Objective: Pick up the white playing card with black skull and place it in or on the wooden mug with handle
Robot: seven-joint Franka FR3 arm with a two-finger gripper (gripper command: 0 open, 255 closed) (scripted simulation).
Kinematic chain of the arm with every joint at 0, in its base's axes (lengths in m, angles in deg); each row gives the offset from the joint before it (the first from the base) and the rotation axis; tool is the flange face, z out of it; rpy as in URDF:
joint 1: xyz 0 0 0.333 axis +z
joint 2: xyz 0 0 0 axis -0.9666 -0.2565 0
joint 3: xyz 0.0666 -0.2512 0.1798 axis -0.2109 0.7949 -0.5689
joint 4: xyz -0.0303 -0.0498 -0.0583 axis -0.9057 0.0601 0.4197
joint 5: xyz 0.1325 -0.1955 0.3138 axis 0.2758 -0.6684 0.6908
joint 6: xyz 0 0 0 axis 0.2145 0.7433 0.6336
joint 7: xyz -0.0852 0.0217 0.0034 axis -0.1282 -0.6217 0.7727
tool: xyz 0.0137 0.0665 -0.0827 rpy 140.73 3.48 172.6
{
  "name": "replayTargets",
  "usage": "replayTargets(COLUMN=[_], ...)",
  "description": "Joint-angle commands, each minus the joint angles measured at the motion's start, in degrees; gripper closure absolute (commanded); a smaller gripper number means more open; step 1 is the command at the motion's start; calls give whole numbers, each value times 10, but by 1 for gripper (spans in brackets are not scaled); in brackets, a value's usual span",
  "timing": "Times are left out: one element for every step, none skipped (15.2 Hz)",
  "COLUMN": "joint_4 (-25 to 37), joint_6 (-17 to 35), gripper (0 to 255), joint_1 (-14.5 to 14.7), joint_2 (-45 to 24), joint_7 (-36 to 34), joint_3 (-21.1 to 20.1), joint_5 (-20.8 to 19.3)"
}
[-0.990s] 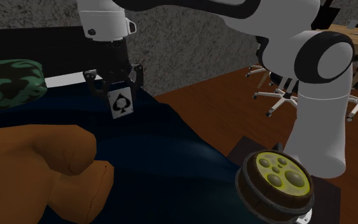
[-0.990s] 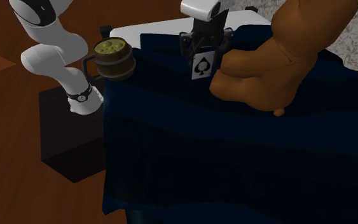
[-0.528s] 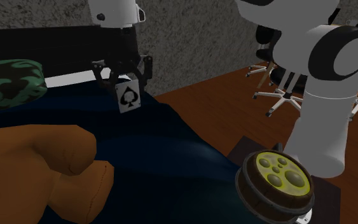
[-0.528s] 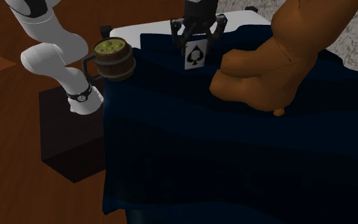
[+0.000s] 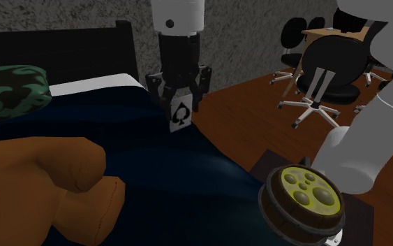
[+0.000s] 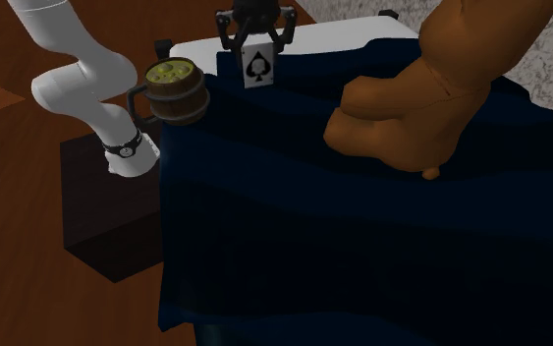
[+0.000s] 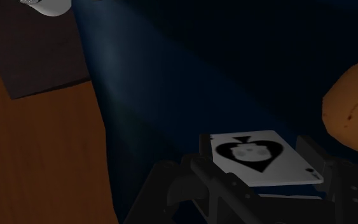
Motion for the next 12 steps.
replayTargets(joint_4=[-56,-79,-100,-121,-141,-159,-177,-194,-211,-226,-241,-255], joint_6=[2,1,-2,-5,-9,-14,-19,-25,-32,-39,-47,-55], gripper=[255,255,255,255,255,255,255,255,255,255,255,255], joint_1=[-4,-2,0,3,6,10,14,19,23,29,34,39], joint_2=[60,86,111,136,161,185,208,232,255,277,300,322], joint_7=[19,26,33,39,44,49,53,57,60,63,65,67], joint_3=[13,19,26,32,39,46,52,58,65,71,77,83], joint_5=[28,39,49,58,66,74,81,87,92,97,102,105])
